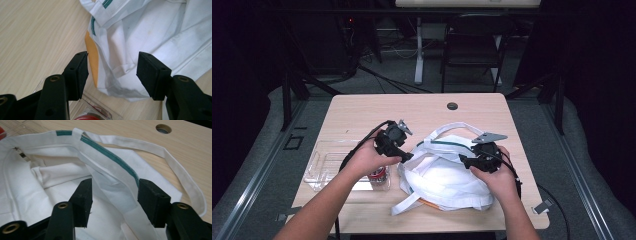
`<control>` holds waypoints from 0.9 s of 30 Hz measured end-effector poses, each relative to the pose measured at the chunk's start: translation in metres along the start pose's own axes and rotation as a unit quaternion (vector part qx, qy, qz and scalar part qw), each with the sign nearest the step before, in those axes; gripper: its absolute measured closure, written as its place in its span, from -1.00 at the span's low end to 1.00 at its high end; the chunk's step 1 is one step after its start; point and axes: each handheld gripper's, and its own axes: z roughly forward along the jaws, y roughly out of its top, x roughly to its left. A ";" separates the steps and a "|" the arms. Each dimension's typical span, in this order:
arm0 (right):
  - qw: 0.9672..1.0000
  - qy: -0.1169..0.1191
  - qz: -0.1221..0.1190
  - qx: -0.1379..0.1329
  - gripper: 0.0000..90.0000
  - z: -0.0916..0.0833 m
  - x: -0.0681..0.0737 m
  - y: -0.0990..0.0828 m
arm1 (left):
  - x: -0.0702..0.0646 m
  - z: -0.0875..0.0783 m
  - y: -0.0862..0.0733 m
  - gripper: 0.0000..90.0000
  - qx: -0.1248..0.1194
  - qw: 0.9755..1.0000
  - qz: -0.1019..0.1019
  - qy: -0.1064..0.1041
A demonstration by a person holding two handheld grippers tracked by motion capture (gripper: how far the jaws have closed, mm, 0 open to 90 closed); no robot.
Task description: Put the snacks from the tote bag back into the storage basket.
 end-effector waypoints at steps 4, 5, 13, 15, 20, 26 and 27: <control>1.000 0.002 -0.004 0.003 0.03 0.001 0.000 0.000 | -0.004 0.005 0.006 -0.05 -0.001 1.000 0.002 -0.006; 1.000 0.000 -0.007 0.008 0.03 0.001 0.000 0.000 | -0.005 0.006 0.008 -0.05 -0.001 1.000 0.003 -0.006; 1.000 0.000 -0.008 0.025 0.23 0.001 -0.004 -0.001 | -0.017 0.011 0.013 0.19 -0.015 1.000 0.000 -0.010; 1.000 0.004 -0.007 0.026 0.28 0.001 -0.005 -0.001 | -0.018 0.013 0.012 0.24 -0.023 1.000 -0.002 -0.008; 0.999 0.004 -0.021 0.034 0.34 0.004 -0.005 0.000 | -0.020 0.022 0.011 0.32 -0.017 1.000 -0.009 0.002; 0.999 0.000 -0.022 0.039 0.34 0.010 -0.009 0.003 | -0.018 0.027 0.013 0.35 -0.014 1.000 -0.014 0.005; 0.999 0.000 -0.020 0.038 0.34 0.011 -0.009 0.003 | -0.018 0.028 0.013 0.36 -0.016 1.000 -0.014 0.006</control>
